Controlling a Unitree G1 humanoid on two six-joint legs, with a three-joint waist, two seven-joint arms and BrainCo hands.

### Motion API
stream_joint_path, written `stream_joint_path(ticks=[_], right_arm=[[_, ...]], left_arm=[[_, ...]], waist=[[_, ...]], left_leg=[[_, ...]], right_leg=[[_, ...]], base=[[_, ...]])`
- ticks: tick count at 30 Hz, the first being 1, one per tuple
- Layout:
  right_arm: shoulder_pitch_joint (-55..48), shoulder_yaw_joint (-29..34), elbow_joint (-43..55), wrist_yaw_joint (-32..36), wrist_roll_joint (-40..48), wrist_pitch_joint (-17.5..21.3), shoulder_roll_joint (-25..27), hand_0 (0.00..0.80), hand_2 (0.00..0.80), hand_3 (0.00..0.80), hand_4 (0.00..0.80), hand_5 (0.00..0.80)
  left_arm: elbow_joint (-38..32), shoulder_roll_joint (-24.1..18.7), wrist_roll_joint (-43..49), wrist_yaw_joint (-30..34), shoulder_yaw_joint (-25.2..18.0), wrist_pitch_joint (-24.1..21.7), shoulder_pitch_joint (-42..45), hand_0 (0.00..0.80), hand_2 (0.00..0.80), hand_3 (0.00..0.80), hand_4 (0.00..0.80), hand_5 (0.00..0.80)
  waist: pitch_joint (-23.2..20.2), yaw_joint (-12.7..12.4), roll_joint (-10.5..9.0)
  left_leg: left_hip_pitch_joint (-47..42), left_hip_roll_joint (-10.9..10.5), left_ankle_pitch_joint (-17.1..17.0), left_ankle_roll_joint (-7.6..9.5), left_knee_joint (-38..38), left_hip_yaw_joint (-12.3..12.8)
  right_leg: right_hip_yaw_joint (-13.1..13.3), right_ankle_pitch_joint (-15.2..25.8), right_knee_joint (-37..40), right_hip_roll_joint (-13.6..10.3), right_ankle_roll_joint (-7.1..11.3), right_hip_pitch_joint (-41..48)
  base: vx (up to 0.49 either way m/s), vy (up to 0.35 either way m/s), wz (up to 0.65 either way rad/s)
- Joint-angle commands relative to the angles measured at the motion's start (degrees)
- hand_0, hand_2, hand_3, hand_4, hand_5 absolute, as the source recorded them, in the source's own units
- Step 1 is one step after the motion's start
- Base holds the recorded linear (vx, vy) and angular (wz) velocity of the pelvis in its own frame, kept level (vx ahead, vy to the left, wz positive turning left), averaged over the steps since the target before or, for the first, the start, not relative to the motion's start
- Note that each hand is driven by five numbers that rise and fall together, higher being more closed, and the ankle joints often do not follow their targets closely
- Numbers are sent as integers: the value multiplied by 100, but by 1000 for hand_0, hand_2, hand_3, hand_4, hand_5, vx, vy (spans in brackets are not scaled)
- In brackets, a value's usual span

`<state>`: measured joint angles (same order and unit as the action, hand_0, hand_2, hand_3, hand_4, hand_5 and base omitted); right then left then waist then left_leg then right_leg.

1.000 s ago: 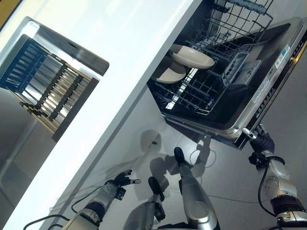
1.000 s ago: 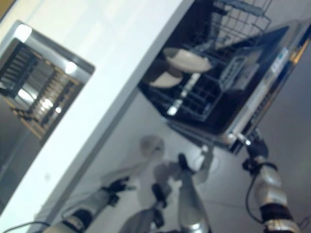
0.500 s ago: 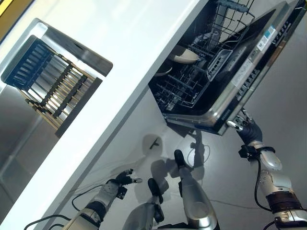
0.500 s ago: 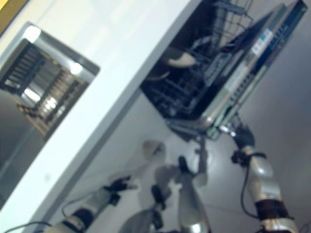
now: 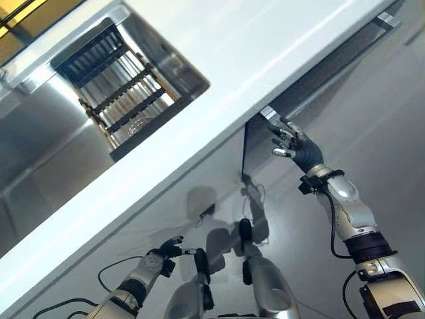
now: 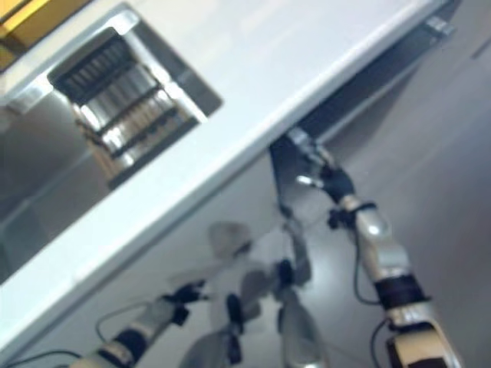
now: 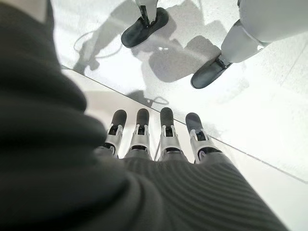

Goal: Take plates into dishwasher

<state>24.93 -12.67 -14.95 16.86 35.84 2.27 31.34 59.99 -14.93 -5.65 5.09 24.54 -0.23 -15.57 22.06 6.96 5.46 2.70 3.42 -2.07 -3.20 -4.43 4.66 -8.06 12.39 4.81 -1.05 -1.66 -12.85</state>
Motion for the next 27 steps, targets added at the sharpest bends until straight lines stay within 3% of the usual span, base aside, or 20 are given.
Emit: stream_joint_path(ticks=[1, 7, 12, 16, 22, 27], right_arm=[[453, 34, 282, 153, -11, 231, -517, 0, 0, 0, 0, 0], [252, -71, 97, 310, -255, -46, -488, 0, 0, 0, 0, 0], [-866, -188, 15, 730, -631, -190, -346, 0, 0, 0, 0, 0], [-2024, -198, -993, 646, -1305, -59, -439, 0, 0, 0, 0, 0], [-1923, -325, -3605, 194, -2697, 215, -735, 0, 0, 0, 0, 0], [-1831, -347, -4365, -287, -2887, -194, -1080, 0, 0, 0, 0, 0]], left_arm=[[-28, -440, 106, -70, 4, 12, 103, 0, 0, 0, 0, 0], [15, -439, 81, -116, -152, -82, 221, 0, 0, 0, 0, 0], [7, -478, 84, -187, -379, -95, 447, 0, 0, 0, 0, 0], [144, -504, 191, -178, -657, -185, 734, 0, 0, 0, 0, 0], [558, -388, 278, -126, -689, -208, 820, 0, 0, 0, 0, 0], [800, -283, 228, -174, -777, -255, 876, 0, 0, 0, 0, 0]], waist=[[-345, -137, -488], [-401, -177, -599], [-478, -163, -742], [-622, -166, -878], [-892, -440, -936], [-1051, -637, -950]], left_leg=[[257, -475, 136, 313, 403, 159], [234, -451, 162, 312, 504, 114], [163, -414, 166, 308, 545, 132], [19, -390, 201, 321, 542, 115], [-120, -375, 281, 324, 668, -55], [-152, -366, 360, 325, 881, -210]], right_leg=[[536, -700, -396, -114, 372, 365], [520, -711, -391, -93, 352, 449], [422, -713, -358, -115, 369, 573], [362, -718, -259, -87, 386, 751], [256, -759, -130, -62, 343, 1066], [190, -798, -89, -58, 305, 1273]], base=[[51, -14, 23], [44, 4, 9], [36, -4, 12], [41, -12, 18], [67, -46, 18], [49, -50, 14]])
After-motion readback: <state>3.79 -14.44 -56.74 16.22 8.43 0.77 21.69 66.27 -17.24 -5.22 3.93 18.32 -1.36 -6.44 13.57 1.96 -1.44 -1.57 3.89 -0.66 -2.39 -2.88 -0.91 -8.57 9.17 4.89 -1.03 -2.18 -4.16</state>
